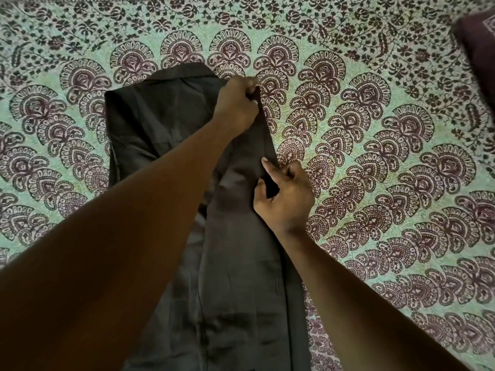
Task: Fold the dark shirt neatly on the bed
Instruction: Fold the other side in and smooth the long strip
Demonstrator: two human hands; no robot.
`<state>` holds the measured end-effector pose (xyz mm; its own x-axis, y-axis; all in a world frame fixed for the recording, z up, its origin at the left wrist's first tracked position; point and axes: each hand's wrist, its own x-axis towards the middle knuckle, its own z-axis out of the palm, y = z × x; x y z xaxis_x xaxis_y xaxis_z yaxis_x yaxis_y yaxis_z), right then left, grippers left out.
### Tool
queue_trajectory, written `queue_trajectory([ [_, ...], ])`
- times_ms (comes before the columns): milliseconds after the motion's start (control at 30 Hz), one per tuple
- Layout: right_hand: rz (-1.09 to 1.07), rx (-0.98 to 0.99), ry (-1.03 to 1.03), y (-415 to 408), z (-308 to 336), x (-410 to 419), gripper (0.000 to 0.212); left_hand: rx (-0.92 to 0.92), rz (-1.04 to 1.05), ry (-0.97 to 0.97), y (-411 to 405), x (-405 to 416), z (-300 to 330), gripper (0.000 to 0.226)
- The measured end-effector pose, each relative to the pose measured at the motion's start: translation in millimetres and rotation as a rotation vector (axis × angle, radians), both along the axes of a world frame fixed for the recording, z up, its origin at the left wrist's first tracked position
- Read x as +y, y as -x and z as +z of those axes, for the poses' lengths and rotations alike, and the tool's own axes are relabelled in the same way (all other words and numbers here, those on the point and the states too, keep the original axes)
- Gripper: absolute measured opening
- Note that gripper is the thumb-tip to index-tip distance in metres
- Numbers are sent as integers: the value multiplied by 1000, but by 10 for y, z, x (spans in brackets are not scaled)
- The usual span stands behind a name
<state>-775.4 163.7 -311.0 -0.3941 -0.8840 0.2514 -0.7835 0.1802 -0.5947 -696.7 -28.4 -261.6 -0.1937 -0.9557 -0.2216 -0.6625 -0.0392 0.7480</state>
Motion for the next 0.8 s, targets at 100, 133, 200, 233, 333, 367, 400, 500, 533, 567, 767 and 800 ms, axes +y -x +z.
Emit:
queue_trajectory([
  [100,9,2,2,3,2,-3,46,81,55,45,-89,161,91,52],
  [133,10,11,-4,1,6,-1,46,47,67,85,-150,275,100,45],
  [200,17,38,-17,-4,20,2,45,-62,86,90,-310,567,62,26],
  [233,21,46,-23,-4,28,1,43,-95,100,46,-389,717,48,21],
  [333,26,64,-43,0,43,4,38,-126,129,-99,-550,1016,29,24],
  [367,40,78,-48,2,45,11,38,-129,131,-134,-575,1053,26,30],
  [400,67,98,-51,13,44,16,38,-131,136,-162,-588,1069,36,35],
  [500,166,189,-81,92,66,19,41,-142,147,-227,-567,1040,64,33],
  [533,187,220,-102,119,90,21,43,-154,143,-245,-554,1045,83,31],
  [567,202,260,-120,141,116,21,44,-171,135,-242,-542,1051,96,28],
  [767,361,502,-117,155,269,-21,37,-333,49,-88,-495,1149,180,32],
  [800,408,486,-112,149,281,-9,35,-333,42,-95,-498,1136,202,35],
])
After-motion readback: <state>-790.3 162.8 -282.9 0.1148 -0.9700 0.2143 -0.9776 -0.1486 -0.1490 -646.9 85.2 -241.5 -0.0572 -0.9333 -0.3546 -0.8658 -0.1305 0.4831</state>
